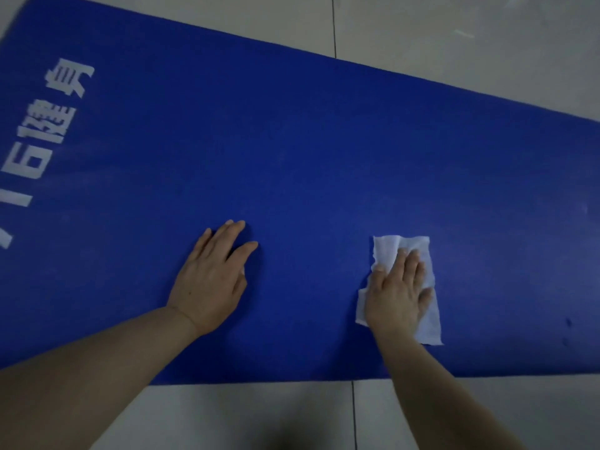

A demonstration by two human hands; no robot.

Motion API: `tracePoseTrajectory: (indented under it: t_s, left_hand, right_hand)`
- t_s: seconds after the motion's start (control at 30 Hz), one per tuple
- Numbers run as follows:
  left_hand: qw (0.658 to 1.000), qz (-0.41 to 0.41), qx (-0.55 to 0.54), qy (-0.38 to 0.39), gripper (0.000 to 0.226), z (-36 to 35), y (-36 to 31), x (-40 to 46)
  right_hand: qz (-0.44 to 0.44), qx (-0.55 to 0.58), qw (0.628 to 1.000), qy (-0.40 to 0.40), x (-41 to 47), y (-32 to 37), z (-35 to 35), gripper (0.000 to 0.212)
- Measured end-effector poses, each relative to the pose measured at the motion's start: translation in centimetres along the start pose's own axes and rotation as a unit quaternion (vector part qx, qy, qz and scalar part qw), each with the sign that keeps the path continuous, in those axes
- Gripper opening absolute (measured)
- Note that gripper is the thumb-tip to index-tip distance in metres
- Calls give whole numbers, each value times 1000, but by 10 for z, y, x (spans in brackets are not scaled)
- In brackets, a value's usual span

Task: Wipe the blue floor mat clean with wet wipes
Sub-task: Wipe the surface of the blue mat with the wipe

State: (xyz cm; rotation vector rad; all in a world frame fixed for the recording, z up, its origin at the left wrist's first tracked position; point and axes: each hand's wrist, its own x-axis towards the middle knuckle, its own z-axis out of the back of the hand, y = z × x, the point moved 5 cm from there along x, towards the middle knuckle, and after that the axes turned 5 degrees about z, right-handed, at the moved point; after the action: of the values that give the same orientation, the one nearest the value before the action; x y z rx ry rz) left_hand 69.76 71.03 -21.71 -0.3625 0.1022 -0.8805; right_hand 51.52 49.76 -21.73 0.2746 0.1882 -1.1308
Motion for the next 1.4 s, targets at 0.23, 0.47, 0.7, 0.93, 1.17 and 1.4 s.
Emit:
tracePoseTrajectory:
  t_s: [0.23, 0.47, 0.7, 0.93, 1.17, 1.4]
  left_hand:
    - [1000, -14, 21, 2, 47, -2, 1, -5]
    - [1000, -21, 11, -3, 39, -1, -1, -6]
    - [999, -15, 27, 10, 45, 0, -3, -6]
    - [998, -10, 51, 30, 47, -4, 0, -5]
    - [999, -13, 25, 16, 41, -1, -1, -6]
    - [998, -7, 48, 31, 48, -5, 0, -7]
  right_hand:
    - [280, -37, 959, -9, -78, 107, -41, 58]
    - [251, -76, 965, 7, -54, 47, -28, 66]
    - [174, -45, 984, -12, -80, 60, -33, 65]
    - [346, -44, 937, -9, -120, 132, -55, 58]
    - [294, -85, 951, -34, -89, 13, -34, 57]
    - [251, -80, 964, -33, -98, 30, -38, 61]
